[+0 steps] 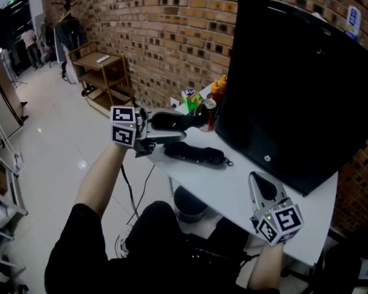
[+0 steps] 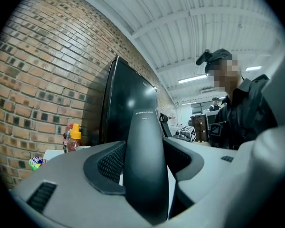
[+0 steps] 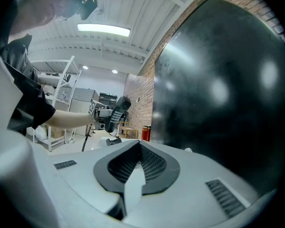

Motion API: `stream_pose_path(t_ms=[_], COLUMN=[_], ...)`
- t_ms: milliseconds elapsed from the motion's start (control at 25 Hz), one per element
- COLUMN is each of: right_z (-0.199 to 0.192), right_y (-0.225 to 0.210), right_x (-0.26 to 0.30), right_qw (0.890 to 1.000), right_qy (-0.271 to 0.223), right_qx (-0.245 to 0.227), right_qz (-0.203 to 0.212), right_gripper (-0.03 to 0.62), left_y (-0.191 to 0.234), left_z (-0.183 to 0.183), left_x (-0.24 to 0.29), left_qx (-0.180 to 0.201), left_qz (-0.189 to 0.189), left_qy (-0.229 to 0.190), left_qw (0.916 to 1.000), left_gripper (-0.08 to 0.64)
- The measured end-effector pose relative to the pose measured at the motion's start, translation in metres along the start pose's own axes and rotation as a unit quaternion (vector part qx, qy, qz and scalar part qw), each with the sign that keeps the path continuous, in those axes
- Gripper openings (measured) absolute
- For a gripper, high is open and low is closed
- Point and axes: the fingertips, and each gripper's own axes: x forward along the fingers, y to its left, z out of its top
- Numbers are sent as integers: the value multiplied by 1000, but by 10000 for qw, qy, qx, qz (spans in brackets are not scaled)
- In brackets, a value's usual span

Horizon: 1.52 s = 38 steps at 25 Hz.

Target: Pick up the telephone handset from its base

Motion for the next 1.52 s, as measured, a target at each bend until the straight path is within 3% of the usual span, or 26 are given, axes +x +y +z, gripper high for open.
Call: stream_pose_path(t_ms=[240,600,880,1520], right_z=[12,16,13,20], right_y=[-4,-4,-8,-3], right_x=[-8,-11,-16,-9], right_qw=[9987,9984,9982,9983], right_qy=[-498,-555,-506,-580], right_qx=[139,118,276,104], right_qz=[-27,-81,-177,-46], right_gripper=[11,11,9,8], left_y=[-1,-4,-7,-1], left_z=[-3,-21,-29,-21], left_x=[3,14,16,10], left_qx=[30,245,151,188], left_qz=[-6,8,-11,28], left_qy=[106,731,748,718], left_qw=[9999,9970,9971,9972], left_gripper=[256,256,256,256])
